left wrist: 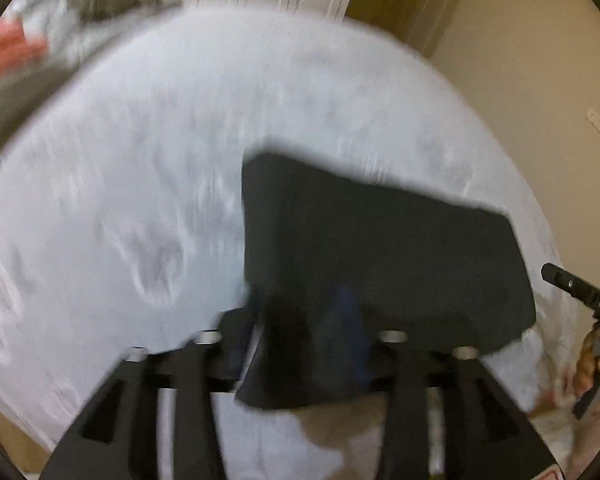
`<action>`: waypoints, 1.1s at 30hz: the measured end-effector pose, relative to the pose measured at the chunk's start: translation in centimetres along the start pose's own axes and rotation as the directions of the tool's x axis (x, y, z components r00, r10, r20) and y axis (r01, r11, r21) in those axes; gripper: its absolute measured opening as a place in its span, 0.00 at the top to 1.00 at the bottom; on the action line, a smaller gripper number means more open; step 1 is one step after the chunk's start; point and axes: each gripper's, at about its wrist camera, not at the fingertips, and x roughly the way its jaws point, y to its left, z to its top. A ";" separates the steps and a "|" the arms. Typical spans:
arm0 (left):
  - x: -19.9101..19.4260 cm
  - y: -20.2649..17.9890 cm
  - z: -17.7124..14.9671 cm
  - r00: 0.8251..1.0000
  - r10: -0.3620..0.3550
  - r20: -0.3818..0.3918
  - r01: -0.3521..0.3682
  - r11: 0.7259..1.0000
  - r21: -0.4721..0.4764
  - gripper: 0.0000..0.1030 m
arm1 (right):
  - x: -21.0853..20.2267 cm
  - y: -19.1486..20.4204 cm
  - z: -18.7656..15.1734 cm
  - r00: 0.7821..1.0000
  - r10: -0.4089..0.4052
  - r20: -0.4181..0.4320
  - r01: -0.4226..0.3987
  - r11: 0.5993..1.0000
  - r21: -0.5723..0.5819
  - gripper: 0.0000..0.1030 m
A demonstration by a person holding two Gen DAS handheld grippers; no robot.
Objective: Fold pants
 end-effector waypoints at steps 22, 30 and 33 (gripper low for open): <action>2.9 -3.5 -0.6 0.996 0.082 -0.028 -0.079 0.993 0.093 0.46 | 0.2 3.6 -1.5 1.000 -0.017 0.005 0.018 0.992 -0.127 0.81; 3.1 -4.0 -1.1 0.995 0.091 -0.035 -0.087 0.990 0.115 0.46 | 0.3 3.0 -5.0 0.994 -0.104 -0.040 0.098 0.985 -0.141 0.82; 3.1 -4.1 -1.4 0.994 0.098 -0.038 -0.092 0.987 0.128 0.46 | 2.9 1.7 -6.1 0.979 -0.152 -0.137 0.133 0.982 -0.137 0.80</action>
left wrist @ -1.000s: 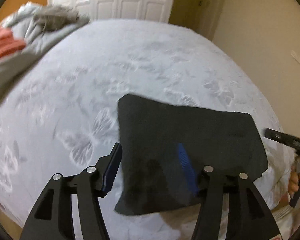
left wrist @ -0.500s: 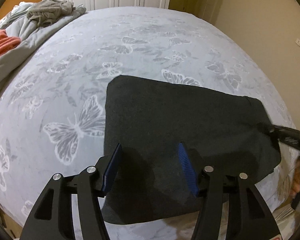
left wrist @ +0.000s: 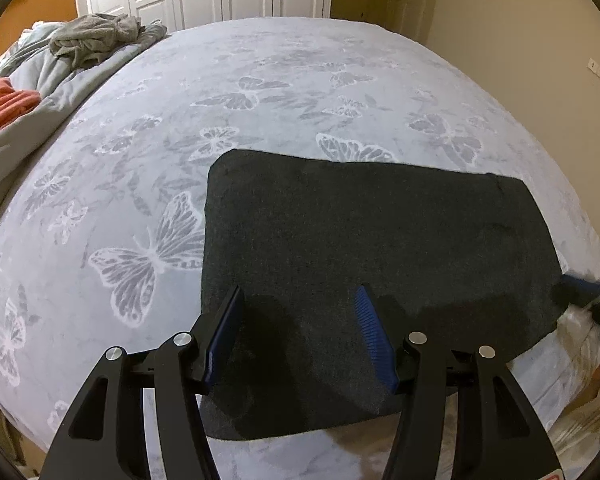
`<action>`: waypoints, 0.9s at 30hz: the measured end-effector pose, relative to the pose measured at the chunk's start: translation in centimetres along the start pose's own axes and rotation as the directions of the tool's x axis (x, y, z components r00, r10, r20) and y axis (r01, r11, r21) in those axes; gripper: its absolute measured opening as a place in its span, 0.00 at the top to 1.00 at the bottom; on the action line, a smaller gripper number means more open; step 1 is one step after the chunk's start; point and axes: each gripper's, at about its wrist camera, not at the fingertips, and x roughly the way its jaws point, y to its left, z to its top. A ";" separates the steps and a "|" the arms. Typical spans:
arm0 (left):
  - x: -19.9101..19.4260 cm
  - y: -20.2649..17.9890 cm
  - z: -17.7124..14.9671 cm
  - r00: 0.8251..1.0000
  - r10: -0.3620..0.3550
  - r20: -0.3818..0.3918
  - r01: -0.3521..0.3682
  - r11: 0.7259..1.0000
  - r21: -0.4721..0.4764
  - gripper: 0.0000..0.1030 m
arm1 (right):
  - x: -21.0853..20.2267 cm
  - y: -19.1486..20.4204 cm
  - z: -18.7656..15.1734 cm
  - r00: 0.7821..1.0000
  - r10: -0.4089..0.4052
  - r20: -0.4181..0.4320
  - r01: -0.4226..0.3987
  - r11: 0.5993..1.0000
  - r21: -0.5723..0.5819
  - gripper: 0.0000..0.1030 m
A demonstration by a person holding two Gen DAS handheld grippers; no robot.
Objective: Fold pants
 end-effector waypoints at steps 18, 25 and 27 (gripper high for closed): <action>-3.1 3.1 -1.7 0.988 -0.151 0.022 0.152 0.986 -0.065 0.31 | -6.2 0.6 2.6 0.962 0.157 0.221 -0.181 0.979 0.091 0.98; -2.5 5.2 -1.8 0.982 -0.187 -0.006 0.184 0.972 -0.149 0.28 | -1.7 -3.7 -0.2 0.997 0.046 0.060 -0.061 0.959 0.275 0.92; -2.5 5.7 -1.7 0.979 -0.206 -0.007 0.201 0.963 -0.179 0.28 | -2.9 -2.8 0.2 0.993 0.044 0.106 -0.069 0.966 0.250 0.81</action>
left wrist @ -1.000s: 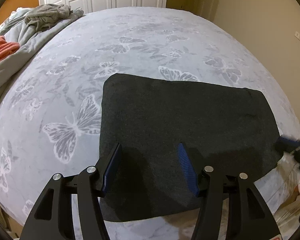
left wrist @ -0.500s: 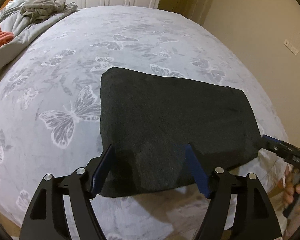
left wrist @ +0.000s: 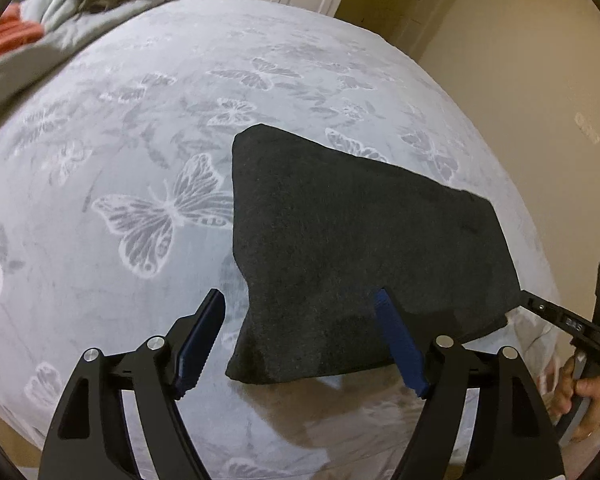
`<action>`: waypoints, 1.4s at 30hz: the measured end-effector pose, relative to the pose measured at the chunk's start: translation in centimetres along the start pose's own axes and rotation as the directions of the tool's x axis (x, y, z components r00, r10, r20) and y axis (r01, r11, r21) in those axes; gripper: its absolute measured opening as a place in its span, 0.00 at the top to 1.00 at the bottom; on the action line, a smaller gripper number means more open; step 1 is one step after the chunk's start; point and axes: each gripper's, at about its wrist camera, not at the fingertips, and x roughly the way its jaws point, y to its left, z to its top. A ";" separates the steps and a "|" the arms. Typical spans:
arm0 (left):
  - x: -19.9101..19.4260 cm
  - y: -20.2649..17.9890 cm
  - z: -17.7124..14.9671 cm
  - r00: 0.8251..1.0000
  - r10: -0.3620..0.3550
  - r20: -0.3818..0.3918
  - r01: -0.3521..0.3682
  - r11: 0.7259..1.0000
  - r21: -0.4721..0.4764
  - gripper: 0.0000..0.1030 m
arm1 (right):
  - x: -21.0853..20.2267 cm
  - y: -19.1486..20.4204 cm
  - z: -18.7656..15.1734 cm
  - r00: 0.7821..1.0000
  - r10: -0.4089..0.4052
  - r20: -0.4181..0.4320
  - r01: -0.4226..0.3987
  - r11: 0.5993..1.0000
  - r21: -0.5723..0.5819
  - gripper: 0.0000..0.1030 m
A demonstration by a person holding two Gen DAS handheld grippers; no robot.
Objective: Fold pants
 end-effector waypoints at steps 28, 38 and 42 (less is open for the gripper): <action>4.9 0.8 1.0 0.957 -0.259 -0.132 0.219 0.940 -0.260 0.76 | 3.2 1.7 0.3 0.982 0.191 0.007 -0.191 0.976 0.103 0.72; -9.9 -3.0 2.1 0.947 -0.322 0.005 0.322 0.945 -0.056 0.78 | -9.7 7.1 -0.3 0.943 0.295 0.157 -0.283 0.955 -0.094 0.72; -15.9 -4.6 4.1 0.937 -0.334 0.101 0.332 0.943 0.041 0.78 | -15.1 9.8 1.1 0.910 0.328 0.254 -0.284 0.939 -0.193 0.72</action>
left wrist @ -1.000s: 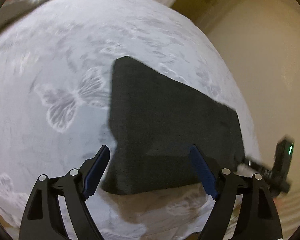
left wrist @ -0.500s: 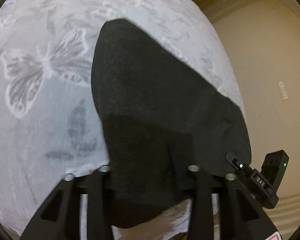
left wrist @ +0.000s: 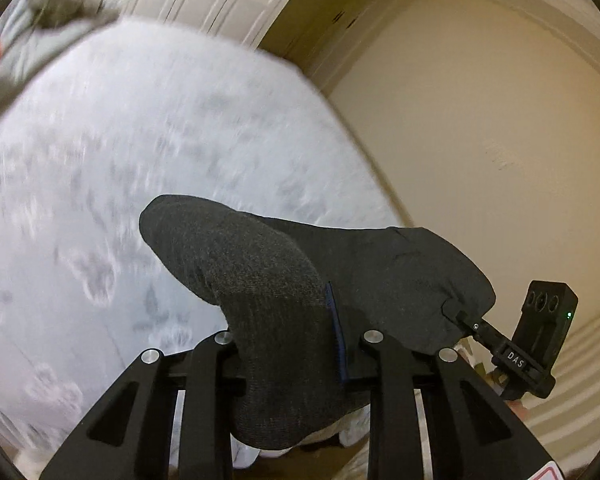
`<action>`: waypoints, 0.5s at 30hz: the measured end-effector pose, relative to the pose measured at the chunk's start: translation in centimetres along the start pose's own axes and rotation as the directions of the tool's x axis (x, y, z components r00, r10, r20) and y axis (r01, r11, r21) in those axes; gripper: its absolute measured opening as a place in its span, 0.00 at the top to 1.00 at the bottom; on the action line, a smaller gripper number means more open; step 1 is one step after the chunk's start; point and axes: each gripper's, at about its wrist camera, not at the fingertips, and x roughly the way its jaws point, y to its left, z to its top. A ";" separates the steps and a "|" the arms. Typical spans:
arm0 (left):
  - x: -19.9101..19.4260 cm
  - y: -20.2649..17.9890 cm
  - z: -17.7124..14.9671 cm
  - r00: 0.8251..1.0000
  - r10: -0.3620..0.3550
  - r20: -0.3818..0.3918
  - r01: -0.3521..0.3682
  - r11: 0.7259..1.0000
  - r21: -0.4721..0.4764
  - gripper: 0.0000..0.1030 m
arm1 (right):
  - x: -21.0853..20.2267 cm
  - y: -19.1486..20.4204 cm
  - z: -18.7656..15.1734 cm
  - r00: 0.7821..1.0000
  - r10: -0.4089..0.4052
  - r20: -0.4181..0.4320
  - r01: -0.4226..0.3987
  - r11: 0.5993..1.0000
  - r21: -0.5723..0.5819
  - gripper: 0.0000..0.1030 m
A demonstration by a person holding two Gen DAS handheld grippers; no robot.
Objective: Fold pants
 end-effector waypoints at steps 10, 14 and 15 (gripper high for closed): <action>-11.1 -8.3 10.0 0.920 -0.053 0.388 -0.043 0.971 0.236 0.78 | -5.2 8.3 13.2 0.934 0.136 0.329 -0.040 0.959 -0.282 0.72; -12.5 -9.7 13.7 0.871 -0.066 0.486 -0.090 0.953 0.291 0.77 | -4.0 8.5 17.9 0.904 0.172 0.392 -0.050 0.952 -0.303 0.72; -12.3 -9.8 14.6 0.864 -0.069 0.500 -0.099 0.949 0.301 0.77 | -3.6 8.4 18.8 0.900 0.174 0.399 -0.048 0.951 -0.307 0.72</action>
